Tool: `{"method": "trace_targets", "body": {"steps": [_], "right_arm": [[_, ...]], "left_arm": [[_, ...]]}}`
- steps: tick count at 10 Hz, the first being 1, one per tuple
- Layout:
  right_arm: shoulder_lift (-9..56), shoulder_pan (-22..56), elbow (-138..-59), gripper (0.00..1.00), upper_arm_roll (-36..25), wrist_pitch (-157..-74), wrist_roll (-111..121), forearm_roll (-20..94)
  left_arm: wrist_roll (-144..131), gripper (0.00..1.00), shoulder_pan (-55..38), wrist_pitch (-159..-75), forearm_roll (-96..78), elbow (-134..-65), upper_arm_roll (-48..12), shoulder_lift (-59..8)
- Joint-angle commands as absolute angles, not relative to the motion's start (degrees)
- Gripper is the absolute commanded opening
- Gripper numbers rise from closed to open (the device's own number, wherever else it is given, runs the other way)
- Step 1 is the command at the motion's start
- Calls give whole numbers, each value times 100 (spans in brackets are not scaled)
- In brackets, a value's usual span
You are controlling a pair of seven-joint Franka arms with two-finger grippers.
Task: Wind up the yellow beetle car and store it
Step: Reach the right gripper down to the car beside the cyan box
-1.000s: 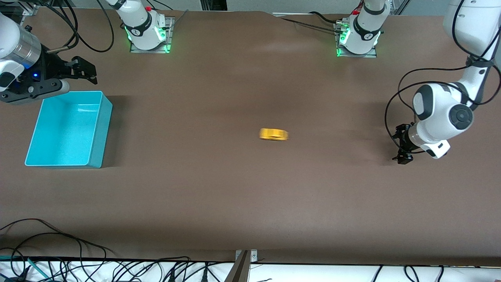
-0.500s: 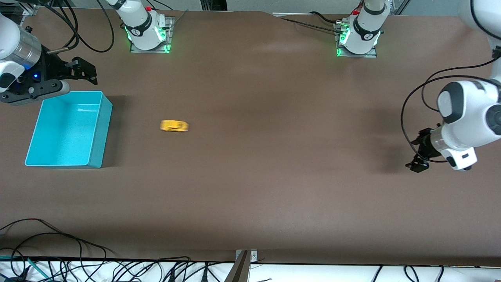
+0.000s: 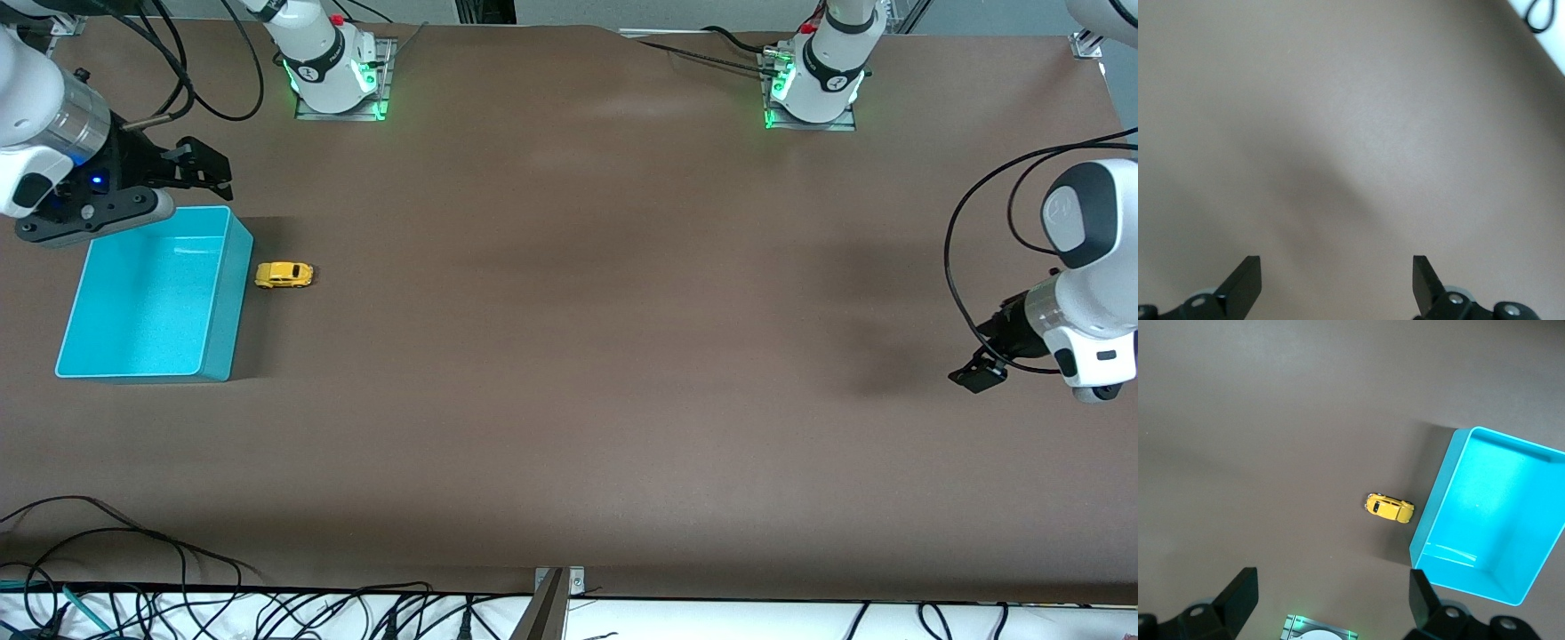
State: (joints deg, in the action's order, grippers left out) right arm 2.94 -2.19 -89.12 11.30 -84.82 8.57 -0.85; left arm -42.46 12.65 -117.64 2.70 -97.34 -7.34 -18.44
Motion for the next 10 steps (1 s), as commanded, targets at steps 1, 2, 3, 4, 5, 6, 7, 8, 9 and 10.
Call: {"method": "trace_targets", "body": {"steps": [1, 2, 3, 4, 5, 6, 7, 8, 9, 10], "right_arm": [[543, -211, -8789, 100, 1160, -8472, 940, -88], [623, -185, -8841, 100, 1160, -8603, 1245, -62], [633, -37, -9025, 100, 1169, -8796, 1526, -88], [615, -35, -9253, 100, 1178, -8937, 1773, -70], [528, -35, -9533, 100, 1178, -9130, 2219, -62], [353, -35, -10049, 100, 1178, -9567, 2641, -62], [134, -53, -10664, 100, 1178, -10102, 3255, -53], [62, -88, -11061, 100, 1169, -10490, 3931, -35], [53, -201, -11300, 100, 1169, -10738, 4529, -18], [53, -289, -11503, 100, 1169, -10923, 5040, -9]], "left_arm": [[-3160, 100, 1257, -11532, 308, -9633, -738, -1609], [-2642, 100, 1248, -11470, 308, -9555, -782, -1600], [-2045, 100, 1265, -11200, 316, -9362, -869, -1608], [-1552, 100, 1257, -10901, 316, -9143, -888, -1608], [-1373, 100, 1248, -10742, 316, -8941, -957, -1608], [-1206, 100, 1248, -10601, 325, -8756, -1097, -1608], [-908, 100, 1239, -10434, 325, -8562, -1186, -1608], [-775, 100, 1248, -10241, 325, -8430, -1256, -1608], [-756, 100, 1239, -10109, 316, -8350, -1266, -1608], [-756, 100, 1239, -10090, 316, -8358, -1361, -1617]]}}
